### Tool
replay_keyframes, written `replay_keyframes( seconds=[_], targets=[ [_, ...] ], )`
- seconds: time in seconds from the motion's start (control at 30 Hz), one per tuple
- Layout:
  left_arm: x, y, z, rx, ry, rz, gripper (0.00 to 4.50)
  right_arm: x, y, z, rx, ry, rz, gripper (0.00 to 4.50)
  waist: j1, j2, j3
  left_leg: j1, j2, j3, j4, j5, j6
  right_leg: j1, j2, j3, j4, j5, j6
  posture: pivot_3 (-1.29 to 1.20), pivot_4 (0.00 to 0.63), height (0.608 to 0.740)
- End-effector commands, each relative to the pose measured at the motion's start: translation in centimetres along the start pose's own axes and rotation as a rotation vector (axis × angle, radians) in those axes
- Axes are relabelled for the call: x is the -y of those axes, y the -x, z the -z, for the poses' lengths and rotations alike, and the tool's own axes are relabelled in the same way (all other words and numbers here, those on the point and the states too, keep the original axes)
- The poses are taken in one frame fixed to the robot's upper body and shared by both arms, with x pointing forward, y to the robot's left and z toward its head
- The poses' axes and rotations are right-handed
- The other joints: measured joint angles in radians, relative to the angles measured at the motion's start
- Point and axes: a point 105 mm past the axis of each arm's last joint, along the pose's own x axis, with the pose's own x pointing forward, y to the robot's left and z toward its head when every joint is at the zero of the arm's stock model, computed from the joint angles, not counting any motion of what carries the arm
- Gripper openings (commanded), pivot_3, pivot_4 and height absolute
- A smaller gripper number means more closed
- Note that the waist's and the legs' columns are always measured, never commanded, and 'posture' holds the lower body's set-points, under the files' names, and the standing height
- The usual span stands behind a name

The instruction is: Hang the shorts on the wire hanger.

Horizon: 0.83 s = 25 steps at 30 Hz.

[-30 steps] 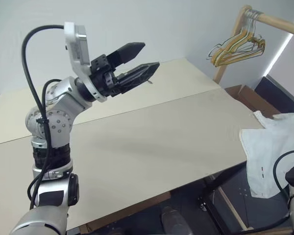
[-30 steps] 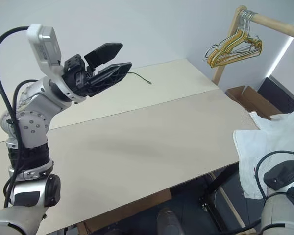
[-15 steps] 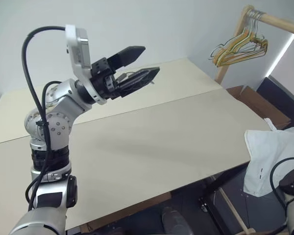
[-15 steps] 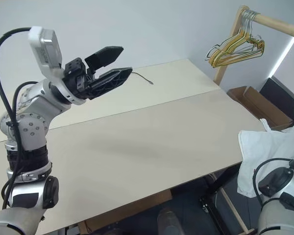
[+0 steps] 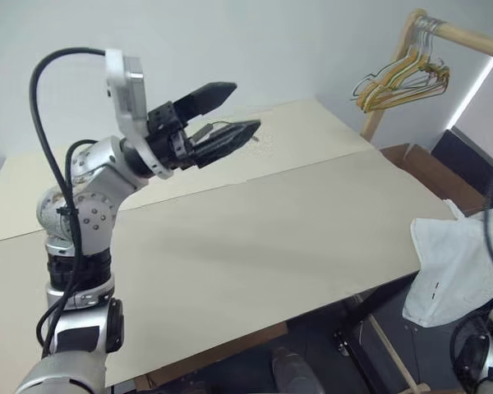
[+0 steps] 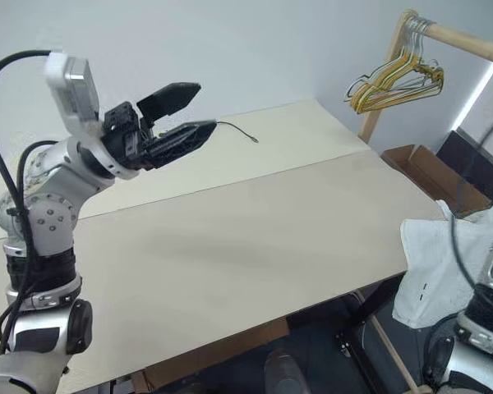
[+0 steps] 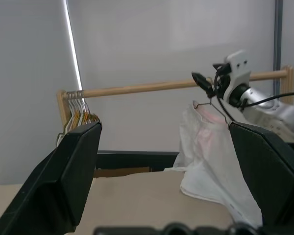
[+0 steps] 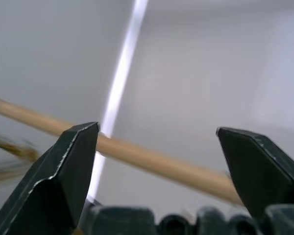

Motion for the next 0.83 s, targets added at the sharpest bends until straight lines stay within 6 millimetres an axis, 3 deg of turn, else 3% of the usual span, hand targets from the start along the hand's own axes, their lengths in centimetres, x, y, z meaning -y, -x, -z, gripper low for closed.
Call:
replay_keyframes(
  seconds=[0.03,0.07,0.17,0.27,0.4,0.57,0.7,0.83],
  targets=[
    [-0.1,1.8,1.1,-0.095,-0.141,-0.069,4.5,-8.2,2.9,-3.8,0.086,-0.221,-0.54,4.45,0.003,0.0,-0.001,0.001,0.0,-0.001,0.0,0.0,0.0,0.0,0.0,0.0,0.0,0.0,0.0,-0.18,0.02,0.74],
    [0.0,2.7,2.3,-0.174,-0.185,-0.088,4.5,-11.1,4.9,-4.1,0.067,-0.268,-0.764,4.45,0.003,0.0,-0.001,0.001,0.0,-0.002,0.002,0.0,0.0,0.0,0.0,-0.001,0.001,0.0,0.0,-0.17,0.02,0.74],
    [0.8,4.7,4.5,-0.307,-0.218,-0.102,4.5,-15.8,9.9,-4.3,0.026,-0.324,-1.203,4.45,0.026,-0.001,-0.001,0.004,0.001,-0.004,0.001,0.0,0.0,0.0,0.001,-0.003,0.0,0.001,-0.002,-0.12,0.013,0.74],
    [1.9,6.7,6.0,-0.393,-0.202,-0.14,4.5,-19.1,14.3,-3.9,-0.019,-0.355,-1.545,4.45,0.062,-0.002,-0.001,0.003,0.0,-0.004,0.002,0.0,0.0,-0.001,-0.001,-0.003,0.0,0.001,-0.002,-0.07,0.013,0.74],
    [3.1,8.6,6.5,-0.458,-0.199,-0.14,4.5,-20.6,14.2,-1.8,-0.066,-0.309,-1.597,4.45,0.139,-0.004,0.0,0.001,0.001,-0.005,0.002,0.0,0.0,-0.005,-0.001,-0.005,0.0,0.001,-0.002,0.0,0.027,0.74],
    [3.3,9.0,6.5,-0.474,-0.215,-0.173,4.5,-20.8,14.0,-1.6,-0.061,-0.291,-1.613,4.45,0.237,-0.004,0.0,-0.001,0.0,-0.005,0.001,0.0,0.0,-0.008,-0.001,-0.007,0.0,0.002,-0.003,0.04,0.027,0.74],
    [3.3,8.8,6.5,-0.475,-0.206,-0.168,4.5,-20.9,13.9,-1.3,-0.058,-0.256,-1.619,4.45,0.283,-0.004,0.0,-0.002,0.0,-0.002,0.001,0.0,-0.001,-0.009,-0.001,-0.008,0.0,0.002,-0.004,0.03,0.03,0.74],
    [2.8,8.7,6.6,-0.466,-0.203,-0.179,4.5,-20.7,14.0,-1.6,-0.047,-0.262,-1.609,4.45,0.292,-0.004,0.0,-0.002,0.0,0.003,0.001,0.0,-0.001,-0.008,-0.001,-0.008,0.0,0.002,-0.004,0.02,0.028,0.74]
  ],
)
